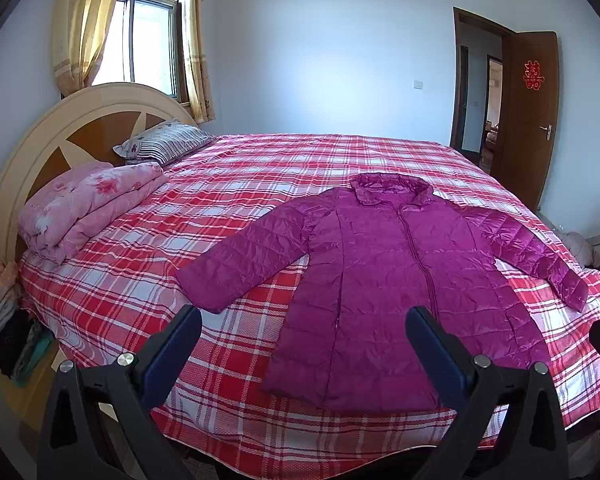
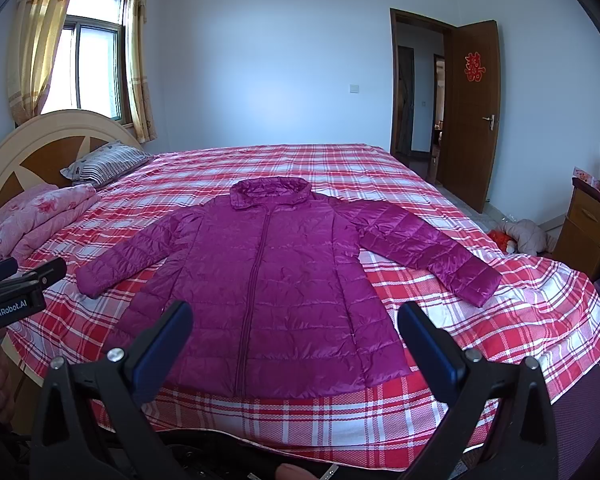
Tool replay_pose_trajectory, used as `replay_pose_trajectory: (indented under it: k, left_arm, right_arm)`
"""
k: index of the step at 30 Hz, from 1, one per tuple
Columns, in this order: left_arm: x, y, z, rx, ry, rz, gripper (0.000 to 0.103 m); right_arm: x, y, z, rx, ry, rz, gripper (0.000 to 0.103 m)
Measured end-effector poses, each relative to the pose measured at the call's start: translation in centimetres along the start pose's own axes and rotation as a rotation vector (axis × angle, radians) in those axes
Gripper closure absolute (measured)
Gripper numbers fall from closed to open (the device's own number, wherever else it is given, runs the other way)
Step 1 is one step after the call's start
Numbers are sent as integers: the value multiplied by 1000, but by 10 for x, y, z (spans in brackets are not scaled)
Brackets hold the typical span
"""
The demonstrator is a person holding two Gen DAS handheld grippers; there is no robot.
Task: Fold large clothes
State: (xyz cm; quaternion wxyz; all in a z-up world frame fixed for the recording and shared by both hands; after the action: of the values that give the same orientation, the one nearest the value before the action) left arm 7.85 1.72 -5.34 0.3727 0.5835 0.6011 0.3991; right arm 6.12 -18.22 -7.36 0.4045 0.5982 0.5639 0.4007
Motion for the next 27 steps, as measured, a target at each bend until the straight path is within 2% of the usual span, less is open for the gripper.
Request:
replay_pose_trajectory:
  k: [27]
  left_arm:
    - [1, 0, 5, 7, 1, 4, 1]
  right_arm:
    - [1, -2, 2, 9, 1, 7, 0]
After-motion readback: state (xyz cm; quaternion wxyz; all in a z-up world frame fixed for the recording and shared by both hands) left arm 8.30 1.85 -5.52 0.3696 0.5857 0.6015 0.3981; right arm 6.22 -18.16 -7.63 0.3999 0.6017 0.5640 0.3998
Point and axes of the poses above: each gripper's, at about its wrist camera, not at the fingertips, and z roughly the way its jaws point, x to its left, y to its top, the point moved 8 cm from there along z, roughly the way its jaws point, and after that the axes turned 9 degrees about -x, right-handed, at the moved point
